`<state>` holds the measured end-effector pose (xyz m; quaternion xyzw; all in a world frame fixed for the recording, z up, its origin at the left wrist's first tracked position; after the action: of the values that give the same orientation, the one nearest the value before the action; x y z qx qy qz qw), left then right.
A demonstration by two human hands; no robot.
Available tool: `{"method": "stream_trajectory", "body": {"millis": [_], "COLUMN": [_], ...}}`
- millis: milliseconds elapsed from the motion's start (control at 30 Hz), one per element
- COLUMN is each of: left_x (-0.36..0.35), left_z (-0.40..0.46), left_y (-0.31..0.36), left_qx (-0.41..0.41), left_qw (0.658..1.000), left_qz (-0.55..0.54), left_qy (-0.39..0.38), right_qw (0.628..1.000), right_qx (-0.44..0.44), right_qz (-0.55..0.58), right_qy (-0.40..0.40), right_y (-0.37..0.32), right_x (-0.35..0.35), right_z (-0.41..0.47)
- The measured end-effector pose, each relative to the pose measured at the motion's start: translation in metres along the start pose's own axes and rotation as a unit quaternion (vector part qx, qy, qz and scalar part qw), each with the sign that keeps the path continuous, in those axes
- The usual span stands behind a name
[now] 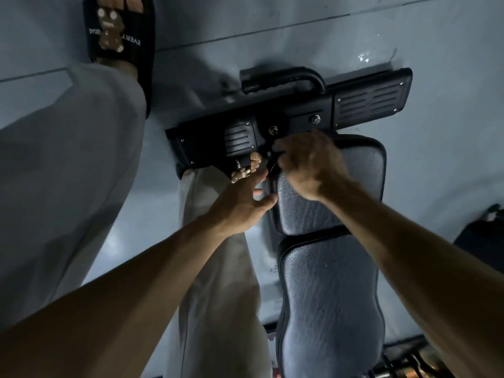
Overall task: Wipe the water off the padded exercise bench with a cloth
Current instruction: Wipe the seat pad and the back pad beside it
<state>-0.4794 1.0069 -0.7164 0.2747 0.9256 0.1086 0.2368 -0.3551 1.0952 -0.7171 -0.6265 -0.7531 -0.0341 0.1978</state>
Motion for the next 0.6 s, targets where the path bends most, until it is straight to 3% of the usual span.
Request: {"method": "stream_trajectory", "body": {"millis": [100, 200, 267, 367, 467, 600], "left_x": [0.007, 0.015, 0.024, 0.036, 0.041, 0.045], "left_z": [-0.001, -0.001, -0.003, -0.011, -0.017, -0.016], "left_y": [0.003, 0.006, 0.010, 0.023, 0.033, 0.039], "left_qx": [0.004, 0.026, 0.045, 0.048, 0.046, 0.049], "left_qw": [1.000, 0.999, 0.996, 0.987, 0.985, 0.989], "left_qz": [0.021, 0.046, 0.068, 0.126, 0.140, 0.111], "left_qy": [-0.010, 0.001, 0.035, 0.083, 0.094, 0.086], "right_qw": [0.998, 0.990, 0.991, 0.998, 0.998, 0.992], "right_qx": [0.034, -0.118, -0.130, -0.056, 0.028, 0.126], "right_qz": [0.039, 0.048, 0.010, 0.007, 0.022, 0.033], "right_qy": [-0.030, -0.060, -0.018, 0.042, 0.042, -0.004], "right_y": [0.006, 0.076, 0.078, 0.028, -0.012, -0.004], "right_x": [0.005, 0.005, 0.005, -0.002, -0.015, -0.005], "right_z": [-0.003, 0.004, 0.004, 0.003, -0.008, -0.014]}}
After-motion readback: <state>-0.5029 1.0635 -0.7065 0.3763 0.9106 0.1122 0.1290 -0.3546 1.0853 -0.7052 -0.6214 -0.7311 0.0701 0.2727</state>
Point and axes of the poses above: each hand's wrist, its own z-axis towards the middle knuckle, its own x-axis out of the back of the hand, y = z × x, the point moved 7 cm from there along z, towards the middle knuckle, and after that the axes turned 8 degrees about -y, right-handed, at the moved point
